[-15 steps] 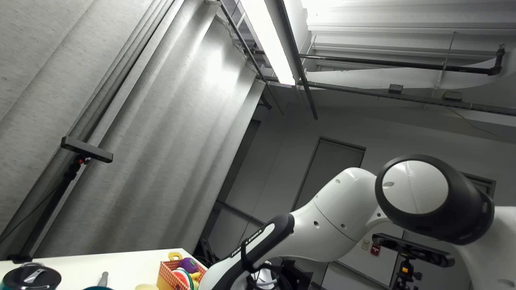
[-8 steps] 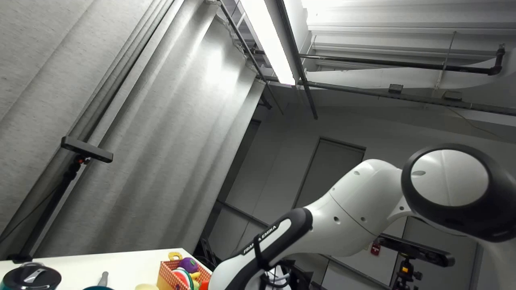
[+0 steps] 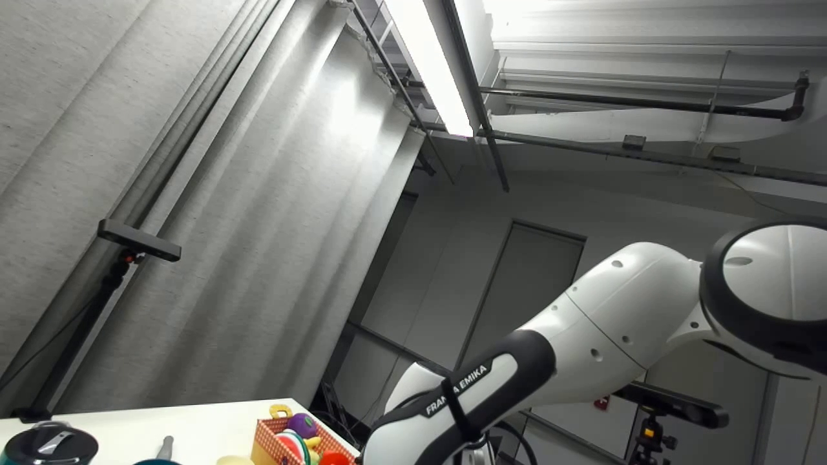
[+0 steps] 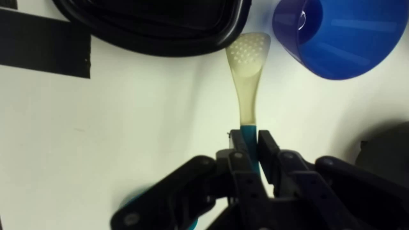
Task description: Put the dishing spoon in the blue cup
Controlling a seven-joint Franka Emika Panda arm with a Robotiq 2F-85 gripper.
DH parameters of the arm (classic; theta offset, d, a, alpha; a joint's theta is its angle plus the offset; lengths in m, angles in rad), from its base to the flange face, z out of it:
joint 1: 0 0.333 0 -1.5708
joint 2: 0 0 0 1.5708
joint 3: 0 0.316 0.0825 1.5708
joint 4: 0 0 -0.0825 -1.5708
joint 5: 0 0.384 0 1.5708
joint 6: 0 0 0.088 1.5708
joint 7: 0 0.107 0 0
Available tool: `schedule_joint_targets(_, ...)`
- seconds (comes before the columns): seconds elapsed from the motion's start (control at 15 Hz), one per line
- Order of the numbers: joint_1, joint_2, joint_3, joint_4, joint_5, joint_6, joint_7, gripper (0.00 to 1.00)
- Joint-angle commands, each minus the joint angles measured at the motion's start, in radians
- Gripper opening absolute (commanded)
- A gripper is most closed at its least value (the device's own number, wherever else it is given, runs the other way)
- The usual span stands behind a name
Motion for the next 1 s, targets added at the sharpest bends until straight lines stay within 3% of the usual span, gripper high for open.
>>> schedule_joint_targets(0.0, -0.021, -0.067, -0.012, -0.005, -0.113, -0.046, 0.064, 0.04)
schedule_joint_targets(0.53, -0.045, -0.144, 0.019, 0.024, -0.285, -0.109, 0.186, 0.04)
schedule_joint_targets(0.93, -0.071, -0.216, 0.101, 0.072, -0.358, -0.217, 0.249, 0.04)
